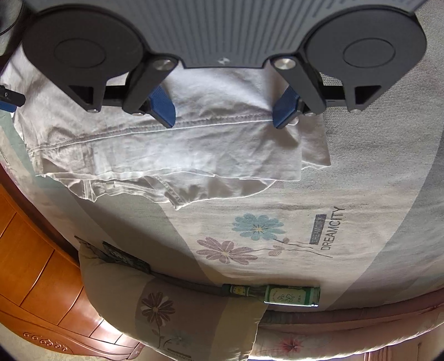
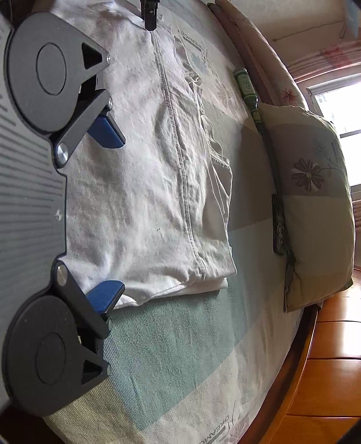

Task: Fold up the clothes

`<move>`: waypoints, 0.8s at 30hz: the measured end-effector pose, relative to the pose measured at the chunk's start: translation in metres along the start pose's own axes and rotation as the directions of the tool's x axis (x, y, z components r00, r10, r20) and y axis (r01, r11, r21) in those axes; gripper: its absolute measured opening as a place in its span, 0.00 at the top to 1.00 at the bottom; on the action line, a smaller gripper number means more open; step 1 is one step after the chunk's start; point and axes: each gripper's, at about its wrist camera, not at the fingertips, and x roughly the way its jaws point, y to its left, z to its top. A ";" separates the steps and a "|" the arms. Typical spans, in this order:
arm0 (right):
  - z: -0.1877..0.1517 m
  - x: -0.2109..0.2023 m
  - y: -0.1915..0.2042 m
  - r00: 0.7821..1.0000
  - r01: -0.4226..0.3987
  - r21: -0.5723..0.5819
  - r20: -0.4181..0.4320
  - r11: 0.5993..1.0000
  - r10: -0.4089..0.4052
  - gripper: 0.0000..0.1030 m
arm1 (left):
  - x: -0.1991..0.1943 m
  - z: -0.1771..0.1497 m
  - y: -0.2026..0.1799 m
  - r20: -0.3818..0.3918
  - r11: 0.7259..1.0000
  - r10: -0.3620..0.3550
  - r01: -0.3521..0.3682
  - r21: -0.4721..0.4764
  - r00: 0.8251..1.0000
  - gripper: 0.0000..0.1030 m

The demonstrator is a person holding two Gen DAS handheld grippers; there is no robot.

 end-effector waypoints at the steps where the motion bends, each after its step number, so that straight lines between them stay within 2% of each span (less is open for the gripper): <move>1: -0.001 0.000 0.001 1.000 0.006 -0.015 0.001 1.000 -0.006 0.00 | -0.002 0.003 -0.002 -0.001 1.000 -0.007 0.007 0.000 1.000 0.25; 5: -0.005 0.003 0.010 0.999 0.045 -0.095 0.003 0.995 -0.045 0.00 | -0.005 0.019 -0.015 0.020 0.994 -0.100 0.099 0.043 0.995 0.19; 8: -0.007 0.004 0.015 0.998 0.066 -0.124 0.005 0.990 -0.066 0.00 | 0.013 0.032 -0.028 0.018 0.987 -0.136 0.133 0.094 0.991 0.19; 10: -0.007 0.005 0.015 0.998 0.071 -0.123 0.008 0.990 -0.070 0.00 | 0.032 0.037 -0.029 -0.001 0.988 -0.130 0.130 0.089 0.991 0.19; 14: -0.008 0.004 0.014 0.998 0.067 -0.132 0.014 0.989 -0.066 0.00 | 0.059 0.047 -0.018 0.001 0.999 -0.046 0.046 0.009 0.999 0.20; 16: -0.008 0.003 0.014 0.998 0.067 -0.140 0.013 0.988 -0.065 0.00 | 0.057 0.052 -0.017 -0.010 0.999 -0.041 0.041 -0.021 0.999 0.20; 21: 0.009 0.005 0.011 0.995 0.032 -0.144 -0.084 0.989 -0.045 0.00 | 0.028 0.046 -0.029 0.032 0.991 -0.135 0.135 0.000 0.990 0.16; 24: 0.029 0.001 0.006 0.998 -0.013 -0.081 -0.068 0.997 0.008 0.00 | 0.010 0.037 -0.038 0.066 0.990 -0.137 0.134 0.044 0.988 0.14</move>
